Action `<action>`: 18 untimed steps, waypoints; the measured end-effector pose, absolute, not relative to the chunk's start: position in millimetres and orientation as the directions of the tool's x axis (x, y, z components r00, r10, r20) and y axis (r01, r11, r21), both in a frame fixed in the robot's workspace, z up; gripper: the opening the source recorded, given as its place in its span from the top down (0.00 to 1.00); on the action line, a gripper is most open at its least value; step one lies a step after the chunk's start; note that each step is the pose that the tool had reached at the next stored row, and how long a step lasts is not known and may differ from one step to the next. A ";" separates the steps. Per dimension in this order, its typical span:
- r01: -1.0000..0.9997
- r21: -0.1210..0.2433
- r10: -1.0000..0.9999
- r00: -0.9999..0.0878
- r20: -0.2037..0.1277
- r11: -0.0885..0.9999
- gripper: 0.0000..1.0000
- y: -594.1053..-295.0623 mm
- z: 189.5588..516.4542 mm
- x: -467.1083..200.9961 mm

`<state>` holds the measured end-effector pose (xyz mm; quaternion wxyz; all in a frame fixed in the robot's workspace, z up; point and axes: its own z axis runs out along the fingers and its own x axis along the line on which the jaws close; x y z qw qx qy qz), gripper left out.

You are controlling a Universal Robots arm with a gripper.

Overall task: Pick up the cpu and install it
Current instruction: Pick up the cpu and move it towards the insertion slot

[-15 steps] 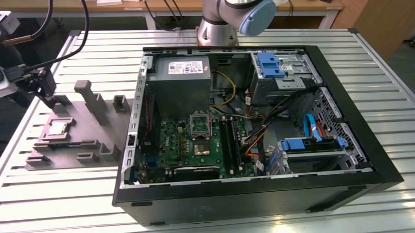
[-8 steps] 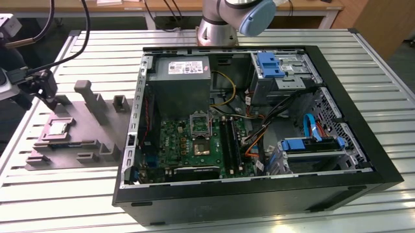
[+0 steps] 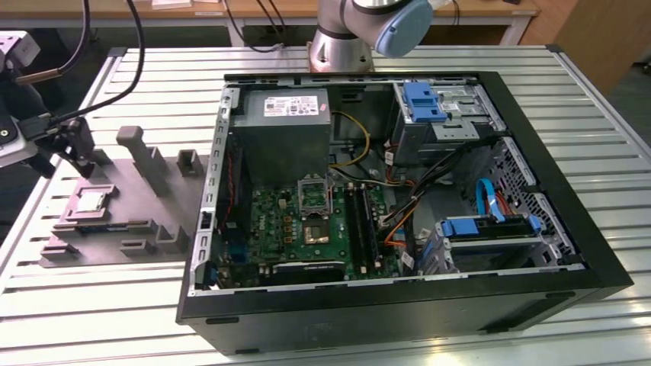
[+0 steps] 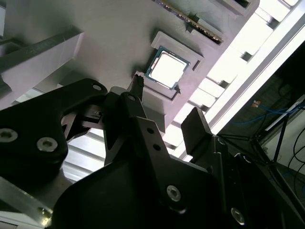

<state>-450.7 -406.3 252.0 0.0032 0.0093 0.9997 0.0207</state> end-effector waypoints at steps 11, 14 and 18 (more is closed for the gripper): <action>0.018 0.041 0.019 -1.000 -0.006 0.999 0.41 -406.3 251.2 -450.7; 0.018 0.042 0.019 -1.000 -0.006 0.999 0.40 -406.3 250.4 -450.7; 0.024 0.039 0.024 -1.000 -0.006 0.999 0.34 -406.3 244.6 -451.1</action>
